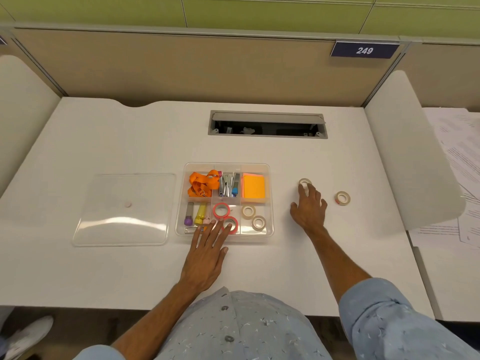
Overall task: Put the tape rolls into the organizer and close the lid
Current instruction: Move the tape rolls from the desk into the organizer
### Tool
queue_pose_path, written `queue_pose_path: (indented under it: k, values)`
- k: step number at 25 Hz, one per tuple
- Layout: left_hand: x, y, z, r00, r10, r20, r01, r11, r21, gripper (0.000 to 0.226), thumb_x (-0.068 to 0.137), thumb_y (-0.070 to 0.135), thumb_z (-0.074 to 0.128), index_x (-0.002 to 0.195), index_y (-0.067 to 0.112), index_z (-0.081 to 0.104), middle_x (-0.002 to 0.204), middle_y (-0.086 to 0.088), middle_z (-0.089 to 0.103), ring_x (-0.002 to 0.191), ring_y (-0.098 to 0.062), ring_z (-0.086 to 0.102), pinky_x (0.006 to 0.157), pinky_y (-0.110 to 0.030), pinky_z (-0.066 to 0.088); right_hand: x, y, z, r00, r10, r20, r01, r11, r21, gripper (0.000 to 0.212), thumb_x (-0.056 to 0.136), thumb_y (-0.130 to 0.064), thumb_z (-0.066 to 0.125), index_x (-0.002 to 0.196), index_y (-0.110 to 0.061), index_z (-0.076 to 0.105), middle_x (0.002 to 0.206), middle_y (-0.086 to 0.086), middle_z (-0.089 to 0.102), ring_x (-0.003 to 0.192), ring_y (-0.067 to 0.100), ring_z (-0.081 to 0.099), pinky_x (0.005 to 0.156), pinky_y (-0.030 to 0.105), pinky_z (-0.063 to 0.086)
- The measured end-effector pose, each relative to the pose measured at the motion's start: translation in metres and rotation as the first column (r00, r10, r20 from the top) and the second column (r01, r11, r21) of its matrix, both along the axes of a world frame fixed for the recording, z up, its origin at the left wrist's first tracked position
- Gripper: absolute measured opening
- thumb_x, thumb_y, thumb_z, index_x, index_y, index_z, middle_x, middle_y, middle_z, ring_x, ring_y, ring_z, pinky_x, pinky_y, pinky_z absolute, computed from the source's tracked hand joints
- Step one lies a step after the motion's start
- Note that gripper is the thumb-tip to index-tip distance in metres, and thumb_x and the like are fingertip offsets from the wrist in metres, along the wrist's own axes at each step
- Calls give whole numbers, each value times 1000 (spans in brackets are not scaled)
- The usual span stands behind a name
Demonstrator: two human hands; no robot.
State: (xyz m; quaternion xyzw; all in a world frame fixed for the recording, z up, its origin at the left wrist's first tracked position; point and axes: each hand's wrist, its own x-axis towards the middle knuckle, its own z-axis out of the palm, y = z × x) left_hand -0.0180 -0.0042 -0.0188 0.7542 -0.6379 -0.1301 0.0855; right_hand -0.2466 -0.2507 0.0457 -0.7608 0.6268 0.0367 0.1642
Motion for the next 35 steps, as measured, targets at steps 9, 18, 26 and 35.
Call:
queue_pose_path:
  k: [9, 18, 26, 35]
  values:
    - [-1, 0, 3, 1000, -4, -10, 5, 1000, 1, 60, 112, 41, 40, 167, 23, 23, 176, -3, 20, 165, -26, 14, 134, -58, 17, -10, 34, -14, 997, 49, 53, -44, 995, -90, 24, 102, -17, 60, 126, -17, 63, 140, 1, 60, 134, 25, 53, 111, 43, 44]
    - [0, 2, 7, 999, -14, -38, 14, 1000, -14, 60, 112, 42, 38, 167, 22, 25, 176, -4, 22, 164, -27, 16, 134, -59, 17, -10, 72, -5, 948, 152, 278, -71, 957, -282, 23, 98, -40, 64, 118, -30, 65, 119, -12, 69, 113, 15, 61, 102, 43, 43]
    - [0, 2, 12, 997, -6, -76, 6, 1000, -4, 61, 111, 43, 43, 166, 24, 25, 176, -4, 20, 165, -28, 13, 135, -57, 10, 23, 95, -6, 916, 392, 86, -373, 911, -174, 45, 98, -60, 58, 127, -29, 70, 140, -6, 63, 134, 16, 54, 122, 45, 35]
    - [-1, 2, 11, 998, -9, -67, 6, 999, -41, 60, 111, 39, 47, 166, 22, 27, 175, -4, 25, 164, -28, 18, 135, -58, 14, 2, 88, -7, 952, 247, 178, -208, 954, -215, 40, 104, -49, 58, 136, -28, 68, 144, -4, 63, 137, 19, 54, 120, 46, 36]
